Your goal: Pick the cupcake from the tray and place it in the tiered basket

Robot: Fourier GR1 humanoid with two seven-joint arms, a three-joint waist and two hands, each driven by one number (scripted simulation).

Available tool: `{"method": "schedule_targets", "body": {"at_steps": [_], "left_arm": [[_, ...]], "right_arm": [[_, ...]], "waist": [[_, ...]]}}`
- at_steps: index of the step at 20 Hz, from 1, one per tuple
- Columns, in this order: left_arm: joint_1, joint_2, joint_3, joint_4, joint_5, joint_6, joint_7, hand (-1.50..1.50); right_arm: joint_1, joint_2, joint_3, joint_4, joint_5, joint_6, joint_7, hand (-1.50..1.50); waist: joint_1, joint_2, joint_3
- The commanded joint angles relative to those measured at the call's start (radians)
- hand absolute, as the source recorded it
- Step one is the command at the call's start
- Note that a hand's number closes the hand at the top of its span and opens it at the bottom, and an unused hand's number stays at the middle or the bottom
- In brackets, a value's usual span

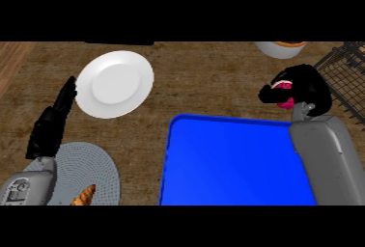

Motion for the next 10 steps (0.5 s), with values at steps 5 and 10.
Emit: {"method": "schedule_targets", "body": {"at_steps": [5,10], "left_arm": [[-0.053,-0.016,-0.034,0.005,-0.007,-0.014,0.02,0.0],[-0.081,-0.029,-0.057,0.002,-0.026,-0.008,0.04,0.0]], "right_arm": [[-0.28,-0.156,-0.134,0.183,0.385,-0.28,0.176,1.5],[-0.465,-0.199,-0.156,0.367,0.575,-0.278,0.23,1.5]], "waist": [[0.047,0.008,-0.001],[0.071,0.008,0.0]]}}
